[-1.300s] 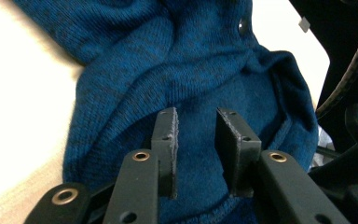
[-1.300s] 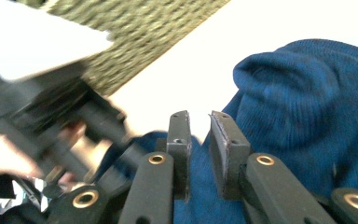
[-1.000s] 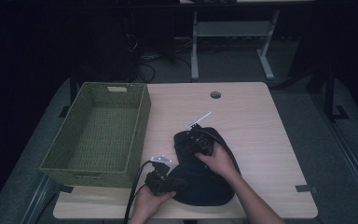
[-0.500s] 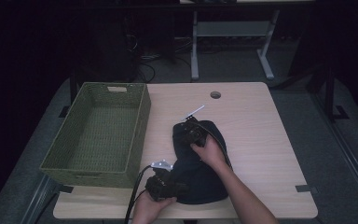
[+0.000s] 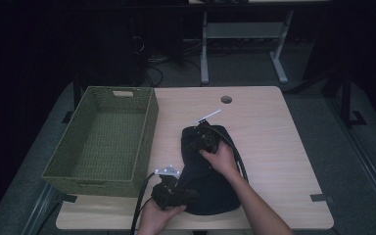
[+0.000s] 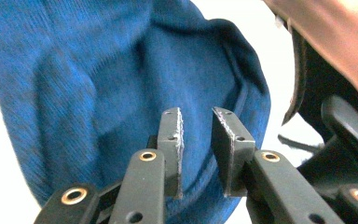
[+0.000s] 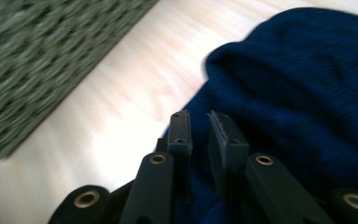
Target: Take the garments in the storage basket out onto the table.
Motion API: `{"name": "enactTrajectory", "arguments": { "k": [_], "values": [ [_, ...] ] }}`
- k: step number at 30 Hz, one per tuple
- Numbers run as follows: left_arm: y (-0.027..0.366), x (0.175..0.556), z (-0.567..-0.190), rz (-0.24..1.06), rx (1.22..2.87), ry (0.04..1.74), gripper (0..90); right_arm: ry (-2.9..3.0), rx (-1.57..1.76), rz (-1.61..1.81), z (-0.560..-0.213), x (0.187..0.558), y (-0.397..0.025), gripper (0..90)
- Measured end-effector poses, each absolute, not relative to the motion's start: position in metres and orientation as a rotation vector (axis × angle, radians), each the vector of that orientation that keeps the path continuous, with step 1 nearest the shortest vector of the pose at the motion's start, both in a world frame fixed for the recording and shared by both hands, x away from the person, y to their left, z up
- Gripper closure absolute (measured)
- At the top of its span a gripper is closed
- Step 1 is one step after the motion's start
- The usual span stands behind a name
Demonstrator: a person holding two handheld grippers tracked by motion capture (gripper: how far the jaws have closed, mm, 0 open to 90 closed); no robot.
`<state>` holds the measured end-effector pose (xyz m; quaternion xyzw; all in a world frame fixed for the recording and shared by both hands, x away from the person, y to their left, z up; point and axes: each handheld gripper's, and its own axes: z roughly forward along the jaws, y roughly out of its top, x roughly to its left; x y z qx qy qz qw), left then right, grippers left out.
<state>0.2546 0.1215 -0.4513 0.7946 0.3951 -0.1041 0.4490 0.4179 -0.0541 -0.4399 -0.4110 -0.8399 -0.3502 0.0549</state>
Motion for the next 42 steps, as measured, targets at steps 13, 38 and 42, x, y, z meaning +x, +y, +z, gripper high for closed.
{"name": "enactTrajectory", "arguments": {
  "k": [13, 38, 42],
  "values": [
    [0.126, 0.255, -0.472, -0.265, 2.016, 1.052, 73.0, -2.602, -1.214, -0.896, -0.455, 0.415, -0.034, 87.1],
    [0.127, 0.247, -0.454, -0.266, 1.951, 0.991, 72.1, -2.541, -1.317, -1.008, -0.450, 0.424, -0.022, 77.2],
    [0.133, 0.256, -0.441, -0.198, 1.907, 1.005, 71.4, -2.500, -1.276, -1.103, -0.438, 0.411, -0.040, 75.9]
  ]
}}
